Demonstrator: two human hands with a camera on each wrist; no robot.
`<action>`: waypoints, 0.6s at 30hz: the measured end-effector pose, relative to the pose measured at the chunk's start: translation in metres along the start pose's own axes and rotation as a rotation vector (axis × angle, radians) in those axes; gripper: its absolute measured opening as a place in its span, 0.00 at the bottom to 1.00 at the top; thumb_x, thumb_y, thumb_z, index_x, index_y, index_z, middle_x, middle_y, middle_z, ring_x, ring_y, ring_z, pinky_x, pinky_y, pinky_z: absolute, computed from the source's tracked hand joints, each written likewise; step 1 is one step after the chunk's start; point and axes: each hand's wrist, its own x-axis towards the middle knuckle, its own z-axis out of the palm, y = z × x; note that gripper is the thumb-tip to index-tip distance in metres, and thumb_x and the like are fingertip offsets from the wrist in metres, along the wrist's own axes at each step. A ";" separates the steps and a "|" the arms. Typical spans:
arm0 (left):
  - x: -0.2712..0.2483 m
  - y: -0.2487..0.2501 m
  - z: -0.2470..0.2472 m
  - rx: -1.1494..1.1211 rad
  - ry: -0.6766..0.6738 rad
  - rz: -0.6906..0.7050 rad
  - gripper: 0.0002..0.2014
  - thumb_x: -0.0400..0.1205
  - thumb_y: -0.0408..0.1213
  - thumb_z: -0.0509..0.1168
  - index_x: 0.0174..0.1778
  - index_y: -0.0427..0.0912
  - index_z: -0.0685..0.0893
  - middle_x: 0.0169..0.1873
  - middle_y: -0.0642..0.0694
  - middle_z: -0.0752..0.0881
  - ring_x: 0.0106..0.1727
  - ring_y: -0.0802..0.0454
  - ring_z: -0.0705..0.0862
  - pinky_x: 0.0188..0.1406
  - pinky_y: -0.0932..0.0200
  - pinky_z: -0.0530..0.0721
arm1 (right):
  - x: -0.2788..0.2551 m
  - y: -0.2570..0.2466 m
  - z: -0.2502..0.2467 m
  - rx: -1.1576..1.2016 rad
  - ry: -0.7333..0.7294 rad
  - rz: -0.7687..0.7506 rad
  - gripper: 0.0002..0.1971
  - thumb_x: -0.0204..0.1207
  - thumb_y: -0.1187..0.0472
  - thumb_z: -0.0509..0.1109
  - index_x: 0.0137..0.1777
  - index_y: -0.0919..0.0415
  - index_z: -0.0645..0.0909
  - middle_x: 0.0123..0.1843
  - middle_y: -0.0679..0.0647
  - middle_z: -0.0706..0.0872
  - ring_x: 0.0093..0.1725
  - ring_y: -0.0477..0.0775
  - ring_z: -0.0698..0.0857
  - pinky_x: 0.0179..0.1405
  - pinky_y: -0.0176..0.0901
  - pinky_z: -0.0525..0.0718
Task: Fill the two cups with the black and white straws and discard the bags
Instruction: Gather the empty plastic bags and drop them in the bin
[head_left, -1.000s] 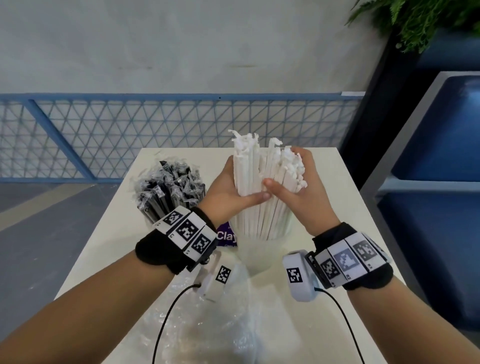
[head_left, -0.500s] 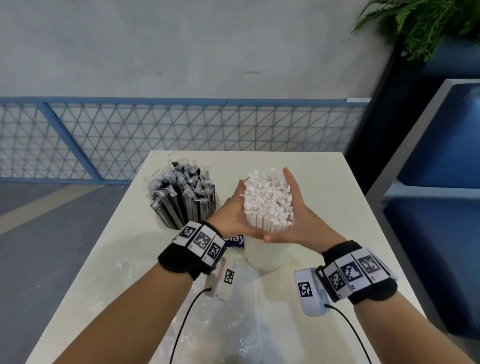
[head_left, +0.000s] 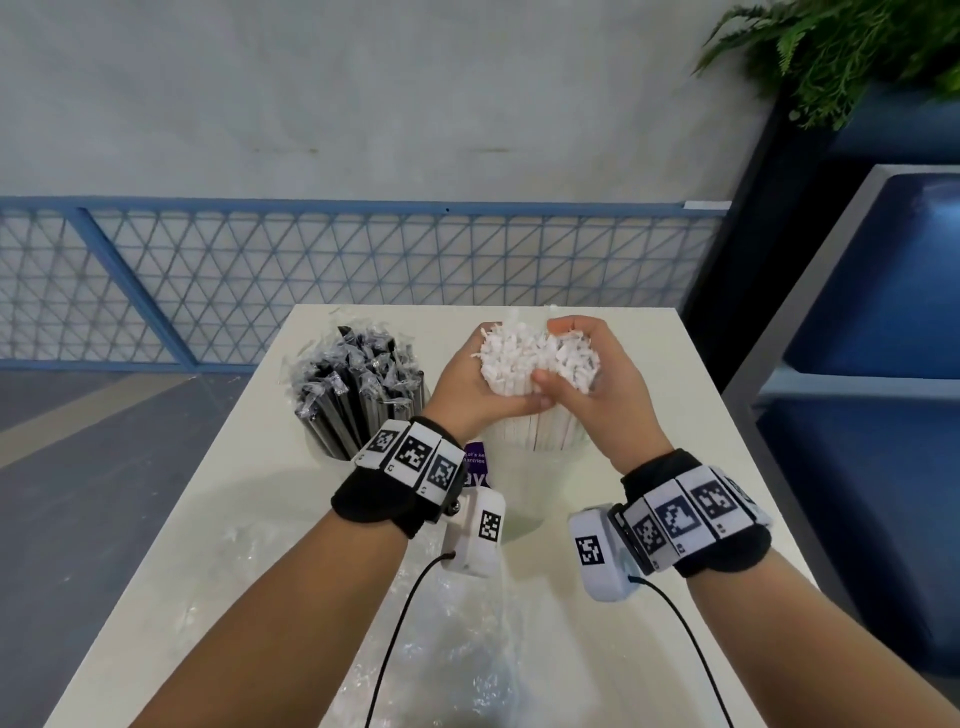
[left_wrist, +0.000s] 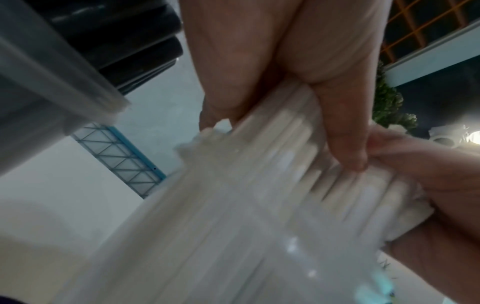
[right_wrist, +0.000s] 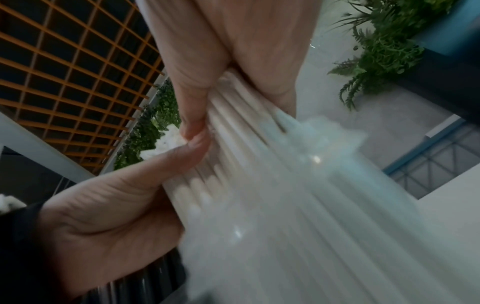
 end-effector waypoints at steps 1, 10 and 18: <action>-0.001 -0.002 0.001 0.031 -0.002 0.005 0.41 0.55 0.34 0.82 0.64 0.35 0.72 0.59 0.35 0.83 0.62 0.41 0.84 0.61 0.47 0.83 | 0.000 0.001 0.002 -0.001 -0.008 -0.003 0.19 0.70 0.63 0.74 0.59 0.54 0.74 0.55 0.45 0.82 0.58 0.40 0.81 0.58 0.32 0.79; -0.011 -0.008 -0.011 0.339 -0.128 -0.065 0.54 0.61 0.33 0.82 0.78 0.47 0.55 0.69 0.55 0.70 0.68 0.62 0.70 0.64 0.76 0.66 | -0.019 0.004 -0.014 0.076 -0.058 0.204 0.49 0.62 0.58 0.80 0.78 0.47 0.53 0.75 0.41 0.61 0.73 0.39 0.65 0.61 0.21 0.70; -0.013 -0.009 -0.002 0.370 0.024 0.006 0.27 0.66 0.32 0.79 0.60 0.43 0.78 0.51 0.56 0.83 0.54 0.59 0.82 0.52 0.79 0.77 | -0.025 0.014 -0.009 -0.196 -0.010 0.180 0.25 0.71 0.61 0.74 0.68 0.53 0.72 0.56 0.43 0.82 0.55 0.36 0.81 0.47 0.13 0.73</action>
